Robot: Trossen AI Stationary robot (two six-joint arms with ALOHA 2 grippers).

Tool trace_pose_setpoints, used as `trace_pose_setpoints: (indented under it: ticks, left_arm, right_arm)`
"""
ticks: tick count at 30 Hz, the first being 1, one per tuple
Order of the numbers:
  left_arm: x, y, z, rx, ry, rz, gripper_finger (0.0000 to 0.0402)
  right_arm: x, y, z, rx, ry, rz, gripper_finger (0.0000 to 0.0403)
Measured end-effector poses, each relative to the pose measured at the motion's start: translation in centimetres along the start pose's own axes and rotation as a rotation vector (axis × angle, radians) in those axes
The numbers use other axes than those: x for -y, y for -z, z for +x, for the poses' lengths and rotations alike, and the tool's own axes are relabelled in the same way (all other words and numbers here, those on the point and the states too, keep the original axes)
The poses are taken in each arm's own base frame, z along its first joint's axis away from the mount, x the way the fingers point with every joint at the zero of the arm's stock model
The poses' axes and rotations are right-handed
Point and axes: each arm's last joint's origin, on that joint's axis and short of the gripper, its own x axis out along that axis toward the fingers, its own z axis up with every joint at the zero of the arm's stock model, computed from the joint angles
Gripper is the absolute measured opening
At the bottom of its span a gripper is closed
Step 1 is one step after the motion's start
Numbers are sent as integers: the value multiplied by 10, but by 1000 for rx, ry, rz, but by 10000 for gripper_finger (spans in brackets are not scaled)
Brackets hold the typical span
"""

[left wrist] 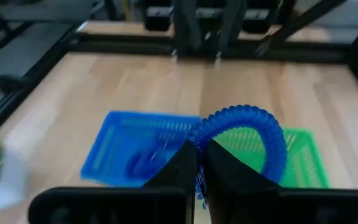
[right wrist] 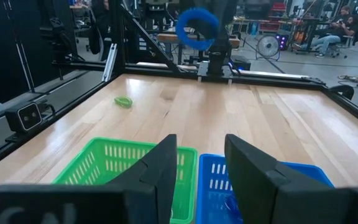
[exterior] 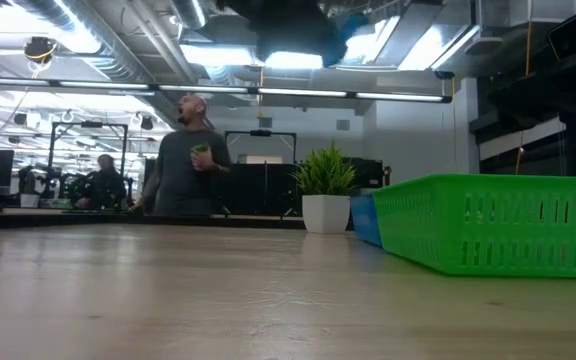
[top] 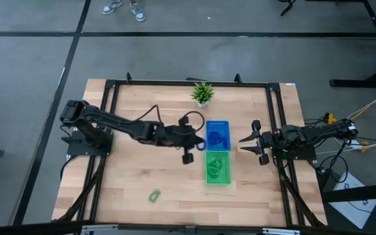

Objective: Sort spring keychains
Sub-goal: Put the blue spring keychain into the blue bin

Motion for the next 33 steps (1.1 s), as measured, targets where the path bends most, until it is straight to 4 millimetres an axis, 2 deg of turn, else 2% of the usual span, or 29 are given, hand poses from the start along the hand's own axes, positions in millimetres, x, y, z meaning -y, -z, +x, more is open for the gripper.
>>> trace_pose_setpoints:
  ticks: [8,12,19,25,33]
  left_arm:
    - [-21,10,53,108,75,-47,8]
    - [-36,21,76,101,52,-69,8]
    - [-55,24,115,59,-2,-73,12]
    - [-66,25,129,-33,-28,-55,43]
    - [-65,27,128,-71,-30,-40,132]
  right_arm:
    - [0,0,0,0,0,0,136]
    - [0,0,0,0,0,0,136]
    - [0,0,0,0,0,0,136]
    - [0,0,0,0,0,0,136]
    - [0,0,0,0,0,0,136]
